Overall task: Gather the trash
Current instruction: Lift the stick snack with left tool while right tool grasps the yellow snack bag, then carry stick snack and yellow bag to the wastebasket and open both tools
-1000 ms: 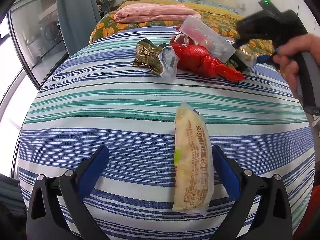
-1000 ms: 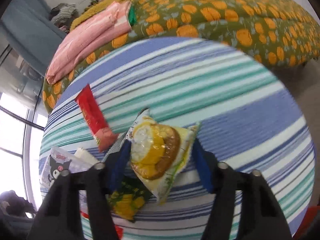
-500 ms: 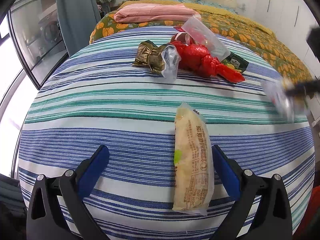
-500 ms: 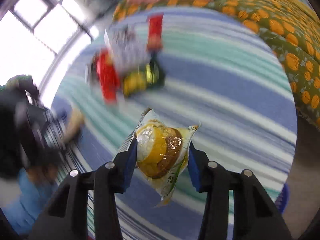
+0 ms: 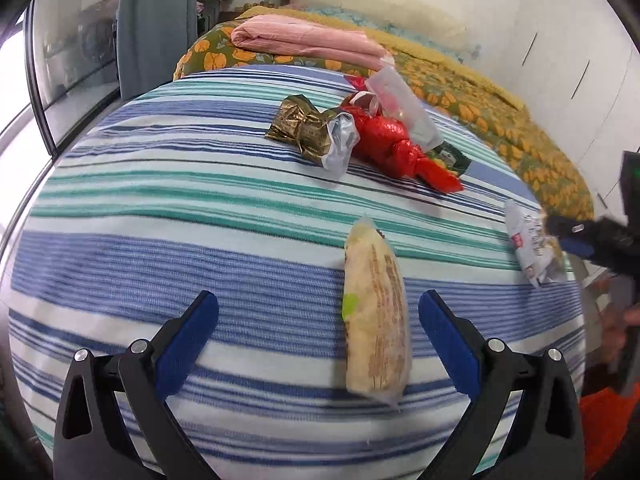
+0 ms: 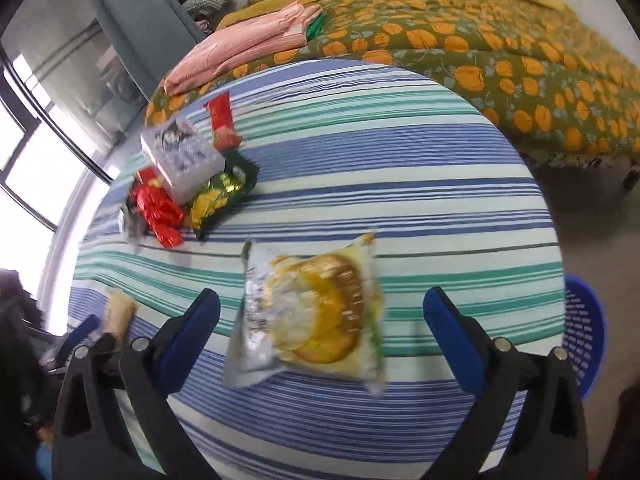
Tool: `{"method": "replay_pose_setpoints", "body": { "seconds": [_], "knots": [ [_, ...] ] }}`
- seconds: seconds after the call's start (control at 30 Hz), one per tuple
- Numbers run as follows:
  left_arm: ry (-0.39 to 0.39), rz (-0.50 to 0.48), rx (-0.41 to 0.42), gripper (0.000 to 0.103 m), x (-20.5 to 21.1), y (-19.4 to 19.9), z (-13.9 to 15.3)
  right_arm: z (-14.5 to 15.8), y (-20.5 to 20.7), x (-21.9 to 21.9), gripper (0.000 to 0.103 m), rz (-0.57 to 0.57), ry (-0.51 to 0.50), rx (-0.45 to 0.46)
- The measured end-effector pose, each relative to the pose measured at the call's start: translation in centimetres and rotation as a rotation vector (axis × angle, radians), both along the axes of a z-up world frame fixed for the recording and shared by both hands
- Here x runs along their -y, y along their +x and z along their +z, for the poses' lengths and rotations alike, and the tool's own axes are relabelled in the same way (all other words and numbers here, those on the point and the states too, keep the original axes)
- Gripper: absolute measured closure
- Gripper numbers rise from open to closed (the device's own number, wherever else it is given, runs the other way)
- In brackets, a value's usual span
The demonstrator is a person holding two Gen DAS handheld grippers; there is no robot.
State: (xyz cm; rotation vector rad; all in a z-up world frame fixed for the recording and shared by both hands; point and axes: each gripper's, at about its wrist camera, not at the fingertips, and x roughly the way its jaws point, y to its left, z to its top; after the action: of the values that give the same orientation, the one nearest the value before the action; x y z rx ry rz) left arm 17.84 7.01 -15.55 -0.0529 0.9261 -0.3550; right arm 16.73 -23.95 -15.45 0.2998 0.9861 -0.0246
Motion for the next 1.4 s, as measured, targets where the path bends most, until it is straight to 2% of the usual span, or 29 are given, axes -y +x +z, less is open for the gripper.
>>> {"method": "replay_pose_setpoints", "body": {
  "seconds": [0.07,0.17,0.23,0.3,0.33,0.37,0.4,0.47,0.5,0.57,0.6,0.67,0.83,0.97,1.2,1.4],
  "knots": [
    [0.019,-0.008,-0.006,0.005,0.2,-0.5,0.1,-0.6,0.5,-2.1,0.005,0.020,-0.066,0.000],
    [0.045,-0.010,-0.013,0.005,1.2,-0.8,0.6,-1.2,0.7,-4.0,0.005,0.023,-0.221,0.026],
    [0.082,-0.005,-0.013,0.008,1.8,-0.5,0.7,-1.5,0.6,-3.8,0.007,0.007,-0.237,0.026],
    [0.129,-0.008,-0.019,0.019,2.7,-0.4,0.6,-1.6,0.4,-3.2,0.037,0.006,-0.224,0.016],
    [0.153,-0.010,-0.023,0.027,3.1,-0.4,0.4,-1.3,-0.1,-2.7,0.038,0.015,-0.209,0.026],
    [0.169,-0.014,-0.025,0.033,3.5,-0.5,0.2,-1.2,-0.3,-2.4,0.046,0.027,-0.200,0.032],
    [0.183,-0.015,-0.018,0.035,3.6,-0.7,0.2,-0.8,-0.7,-2.0,0.049,0.044,-0.193,0.032],
    [0.197,-0.037,-0.001,0.051,4.4,-1.3,0.2,-0.4,-1.5,-1.4,0.050,0.067,-0.166,0.041],
    [0.194,-0.048,0.001,0.056,4.6,-1.4,0.3,-0.2,-2.1,-1.1,0.050,0.085,-0.156,0.045],
    [0.206,-0.060,0.010,0.074,5.2,-1.8,0.3,0.1,-3.1,-0.9,0.050,0.107,-0.132,0.054],
    [0.208,-0.070,0.012,0.074,5.4,-2.0,0.3,0.3,-3.8,-0.7,0.050,0.120,-0.114,0.057],
    [0.189,-0.084,0.016,0.081,5.7,-2.3,0.5,0.6,-4.9,-0.5,0.050,0.133,-0.087,0.064],
    [0.109,-0.139,0.047,0.083,8.0,-4.0,2.5,1.6,-8.3,2.8,0.050,0.133,0.002,0.107],
    [0.059,-0.220,0.057,0.083,12.0,-5.6,4.2,2.0,-10.7,7.9,0.050,0.056,0.025,0.132],
    [-0.021,-0.435,0.024,0.083,23.7,-9.5,5.2,0.6,-15.0,19.8,0.050,-0.161,0.000,0.114],
    [-0.039,-0.582,-0.030,0.083,34.1,-12.4,4.0,-2.1,-16.7,26.7,0.050,-0.268,0.003,0.061]
  ]
}}
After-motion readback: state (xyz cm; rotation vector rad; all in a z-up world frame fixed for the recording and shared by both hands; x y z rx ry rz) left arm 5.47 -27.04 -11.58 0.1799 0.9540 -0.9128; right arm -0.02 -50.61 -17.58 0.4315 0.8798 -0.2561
